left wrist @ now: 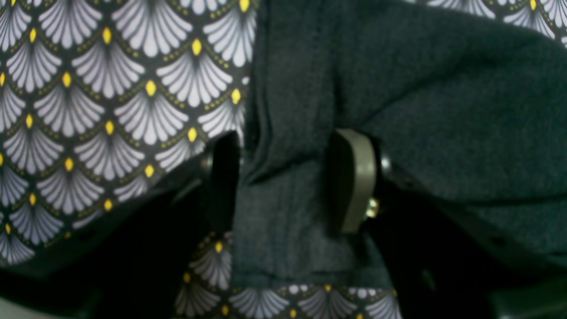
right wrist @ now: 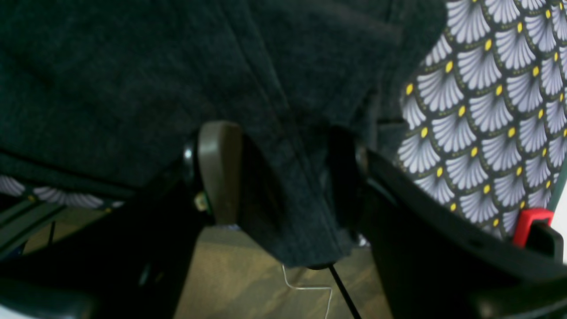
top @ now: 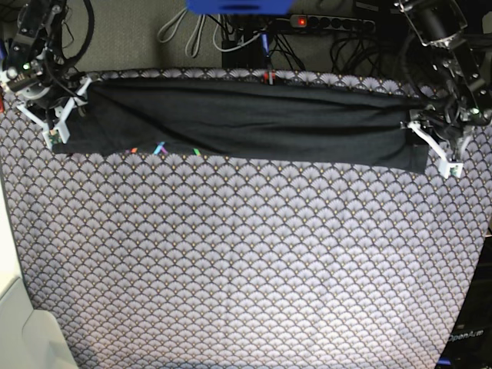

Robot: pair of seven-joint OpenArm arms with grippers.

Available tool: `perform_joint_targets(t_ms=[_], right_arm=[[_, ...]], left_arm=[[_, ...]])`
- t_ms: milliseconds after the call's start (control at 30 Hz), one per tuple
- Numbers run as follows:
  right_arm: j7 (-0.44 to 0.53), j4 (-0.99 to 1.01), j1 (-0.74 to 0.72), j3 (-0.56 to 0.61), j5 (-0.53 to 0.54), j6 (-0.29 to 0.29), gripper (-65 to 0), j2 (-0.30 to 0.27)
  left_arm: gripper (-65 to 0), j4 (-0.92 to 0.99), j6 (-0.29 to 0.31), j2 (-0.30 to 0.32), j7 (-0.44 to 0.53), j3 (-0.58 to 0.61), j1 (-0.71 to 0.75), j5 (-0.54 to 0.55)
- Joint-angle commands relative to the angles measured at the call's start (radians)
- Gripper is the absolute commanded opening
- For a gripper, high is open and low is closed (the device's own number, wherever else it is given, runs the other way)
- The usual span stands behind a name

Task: Fold the T-shirt properly
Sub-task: 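Release the left gripper, regrasp the strip's folded corner and pull it straight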

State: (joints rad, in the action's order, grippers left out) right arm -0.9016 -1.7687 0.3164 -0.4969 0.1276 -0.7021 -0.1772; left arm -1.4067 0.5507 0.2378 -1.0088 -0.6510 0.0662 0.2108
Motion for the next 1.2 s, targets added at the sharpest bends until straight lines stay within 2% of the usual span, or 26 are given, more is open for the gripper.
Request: perform_joint_targets(t_ms=[0, 500, 567, 600, 733, 833, 967, 1100, 1167], right_arm=[[0.014, -0.015, -0.003, -0.007, 0.005, 0.004, -32.5, -0.014], [0.016, -0.015, -0.003, -0.009, 0.005, 0.004, -32.5, -0.015], [0.016, -0.015, -0.003, -0.009, 0.005, 0.004, -32.5, -0.015], [0.016, -0.015, -0.003, -0.009, 0.005, 0.004, -32.5, -0.015], [0.016, -0.015, -0.003, -0.01, 0.005, 0.004, -32.5, -0.015], [0.016, -0.015, -0.003, -0.01, 0.005, 0.004, -32.5, -0.017], [0.016, -0.015, -0.003, -0.009, 0.005, 0.004, -32.5, -0.017], [0.016, -0.015, -0.003, -0.009, 0.005, 0.004, -32.5, -0.017], [0.014, -0.015, -0.003, -0.009, 0.005, 0.004, -32.5, -0.017]], left_arm=[[-32.6, -0.004, 0.001, 0.01, -0.006, 0.0, -0.006, -0.007], [-33.2, -0.003, 0.001, 0.005, -0.015, -0.002, 0.016, -0.007], [-36.8, 0.02, 0.001, 0.005, -0.015, -0.002, 0.019, -0.006], [-40.9, 0.036, 0.004, 0.005, -0.015, -0.002, 0.019, -0.003], [-65.0, 0.079, 0.006, 0.008, -0.015, -0.002, 0.014, -0.004], [-63.4, 0.074, 0.007, 0.007, -0.015, 0.0, 0.014, -0.001], [-64.5, 0.033, 0.004, 0.005, -0.017, 0.0, 0.014, 0.0], [-64.5, -0.102, 0.001, -0.018, -0.023, 0.0, 0.022, -0.007], [-64.5, -0.191, 0.001, -0.039, -0.071, -0.002, 0.022, -0.007]])
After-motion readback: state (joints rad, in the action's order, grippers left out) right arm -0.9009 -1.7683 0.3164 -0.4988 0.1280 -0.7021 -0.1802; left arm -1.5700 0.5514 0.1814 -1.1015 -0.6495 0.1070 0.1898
